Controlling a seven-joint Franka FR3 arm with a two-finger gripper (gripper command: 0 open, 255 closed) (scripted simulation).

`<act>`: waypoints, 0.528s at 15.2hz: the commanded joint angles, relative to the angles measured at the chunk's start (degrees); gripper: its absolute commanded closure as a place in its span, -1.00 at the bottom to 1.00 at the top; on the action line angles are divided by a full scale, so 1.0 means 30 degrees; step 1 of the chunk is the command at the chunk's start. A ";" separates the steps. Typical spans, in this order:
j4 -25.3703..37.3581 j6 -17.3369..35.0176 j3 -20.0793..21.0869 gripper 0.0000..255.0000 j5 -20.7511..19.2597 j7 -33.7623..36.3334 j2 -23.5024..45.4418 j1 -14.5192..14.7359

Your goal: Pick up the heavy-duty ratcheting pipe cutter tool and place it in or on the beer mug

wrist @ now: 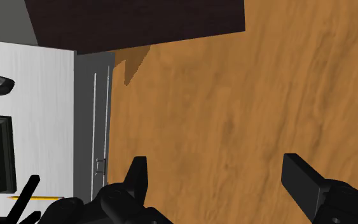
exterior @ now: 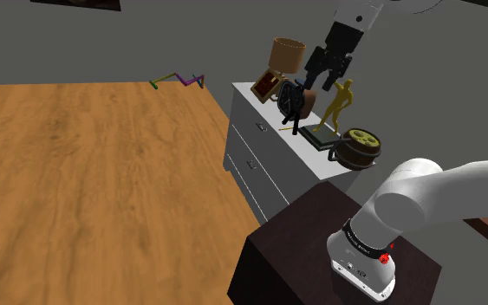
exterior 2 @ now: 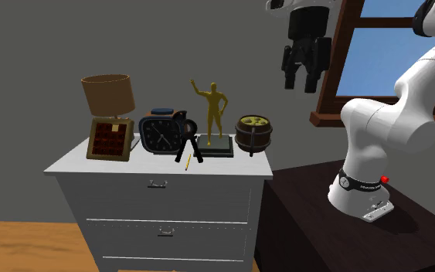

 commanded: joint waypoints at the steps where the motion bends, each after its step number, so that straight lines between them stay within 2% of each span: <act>1: 0.0000 0.0000 0.0000 -1.00 0.0000 0.0000 0.0000 0.0000; 8: -0.2579 0.3212 -0.2867 -1.00 -0.1748 -0.4784 -0.0157 -0.0362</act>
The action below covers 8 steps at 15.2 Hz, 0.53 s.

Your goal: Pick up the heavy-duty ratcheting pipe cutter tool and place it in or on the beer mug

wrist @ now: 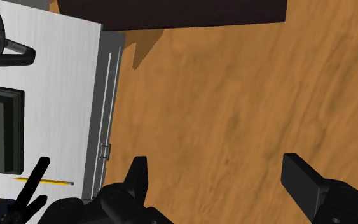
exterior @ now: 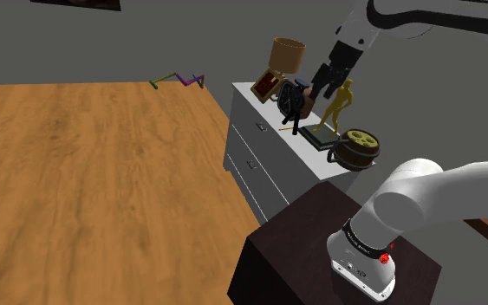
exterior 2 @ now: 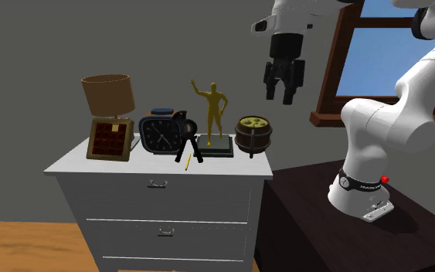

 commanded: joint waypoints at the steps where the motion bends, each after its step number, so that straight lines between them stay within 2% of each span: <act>1: -0.0500 0.0958 -0.0877 -1.00 -0.0471 -0.1428 0.0184 -0.0095; 8: -0.1210 0.4604 -0.4234 -1.00 -0.1513 -0.6380 0.2218 -0.0027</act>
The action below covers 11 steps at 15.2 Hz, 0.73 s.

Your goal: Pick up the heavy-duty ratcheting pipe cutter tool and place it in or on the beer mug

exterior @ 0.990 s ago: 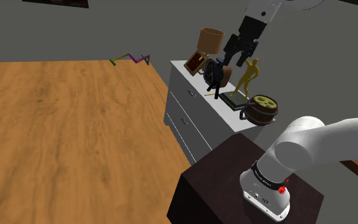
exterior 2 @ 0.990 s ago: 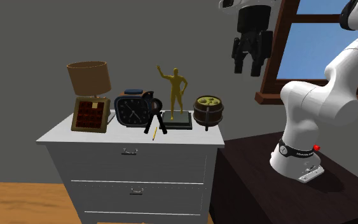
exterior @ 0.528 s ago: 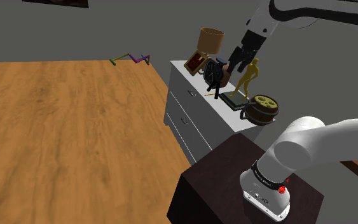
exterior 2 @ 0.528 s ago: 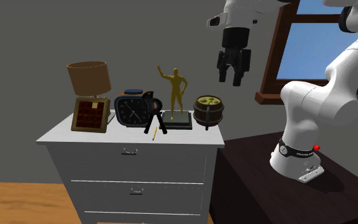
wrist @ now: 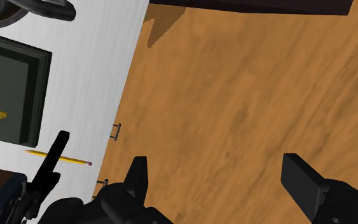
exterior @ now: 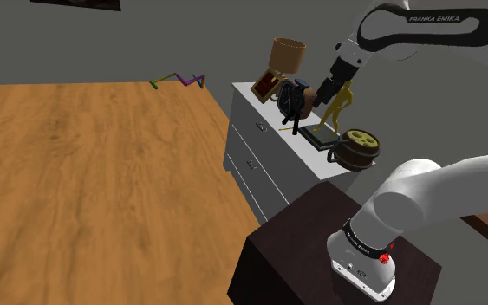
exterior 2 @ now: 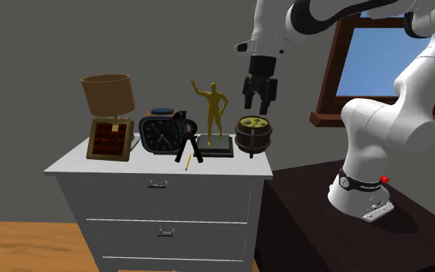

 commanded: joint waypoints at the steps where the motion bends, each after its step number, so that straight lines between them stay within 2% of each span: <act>1: 0.0026 0.1129 -0.1081 -1.00 -0.0156 -0.1594 0.0866 0.0122; 6: 0.0785 0.3613 -0.3832 -1.00 0.0371 -0.5565 0.3574 0.0988; 9: 0.1677 0.4870 -0.5642 -1.00 0.1473 -0.8300 0.5593 0.1887; 11: 0.2459 0.5530 -0.6915 -1.00 0.2676 -1.0363 0.7138 0.2628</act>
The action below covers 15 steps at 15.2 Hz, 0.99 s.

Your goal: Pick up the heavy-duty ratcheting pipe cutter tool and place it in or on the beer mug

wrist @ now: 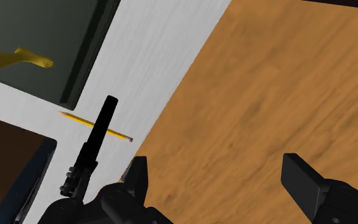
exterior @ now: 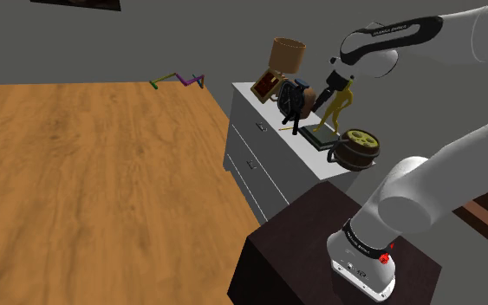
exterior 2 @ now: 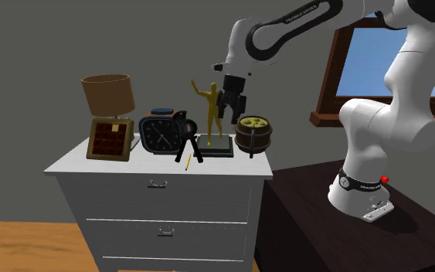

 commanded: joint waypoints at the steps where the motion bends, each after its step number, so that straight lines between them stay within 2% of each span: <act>1: 0.0917 0.0678 -0.1371 -1.00 0.1455 -0.2356 0.1782 0.0819; 4: 0.2545 0.0968 -0.3153 -1.00 0.4617 -0.6170 0.4761 0.1829; 6: 0.3880 0.0647 -0.3833 -1.00 0.7285 -0.8932 0.7111 0.1917; 7: 0.4614 0.0346 -0.3919 -1.00 0.8614 -1.0241 0.8315 0.1680; 10: 0.6972 -0.0707 -0.3117 -1.00 1.1812 -1.3364 1.1545 -0.0054; 11: 0.7801 -0.1044 -0.2693 -1.00 1.2602 -1.4145 1.2477 -0.0759; 15: 0.7857 -0.0689 -0.2229 -1.00 1.3278 -1.4561 1.3130 -0.1046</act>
